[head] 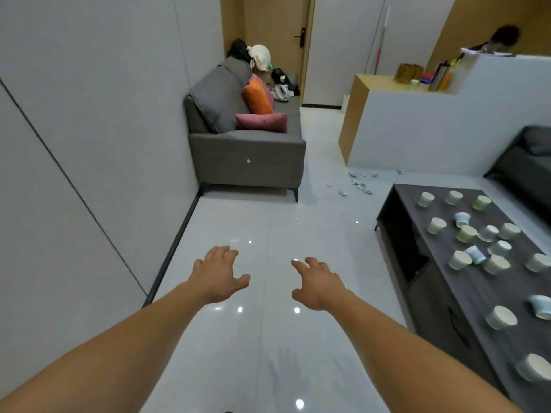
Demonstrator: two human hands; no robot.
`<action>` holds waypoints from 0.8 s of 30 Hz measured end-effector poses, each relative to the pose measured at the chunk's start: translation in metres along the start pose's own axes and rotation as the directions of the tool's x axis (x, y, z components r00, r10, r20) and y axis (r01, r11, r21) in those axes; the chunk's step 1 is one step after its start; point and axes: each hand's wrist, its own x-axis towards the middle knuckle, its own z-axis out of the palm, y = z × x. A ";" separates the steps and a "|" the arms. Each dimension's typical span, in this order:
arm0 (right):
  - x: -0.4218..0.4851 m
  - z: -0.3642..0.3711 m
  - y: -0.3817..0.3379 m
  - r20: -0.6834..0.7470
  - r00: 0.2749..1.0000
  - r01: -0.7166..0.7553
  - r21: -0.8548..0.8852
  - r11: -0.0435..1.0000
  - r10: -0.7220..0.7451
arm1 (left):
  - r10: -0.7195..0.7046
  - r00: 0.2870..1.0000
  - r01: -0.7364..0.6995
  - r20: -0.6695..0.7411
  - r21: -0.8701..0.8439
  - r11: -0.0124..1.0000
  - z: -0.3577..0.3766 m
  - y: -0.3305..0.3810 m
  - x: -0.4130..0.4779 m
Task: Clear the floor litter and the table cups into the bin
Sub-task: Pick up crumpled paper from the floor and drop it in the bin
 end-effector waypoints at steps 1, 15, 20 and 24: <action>0.014 -0.008 0.003 0.001 1.000 -0.025 0.002 1.000 0.025 | 0.024 1.000 -0.024 0.006 -0.001 1.000 -0.004 0.001 0.023; 0.201 -0.120 0.140 -0.079 0.971 -0.216 0.123 0.969 0.227 | 0.296 0.951 -0.304 0.086 0.109 0.946 -0.042 0.125 0.319; 0.260 -0.170 0.211 -0.099 0.972 -0.203 0.120 0.972 0.215 | 0.298 0.950 -0.308 0.098 0.113 0.945 -0.057 0.193 0.398; 0.309 -0.209 0.258 -0.136 0.969 -0.191 0.121 0.974 0.207 | 0.324 0.945 -0.327 0.042 0.098 0.940 -0.072 0.238 0.464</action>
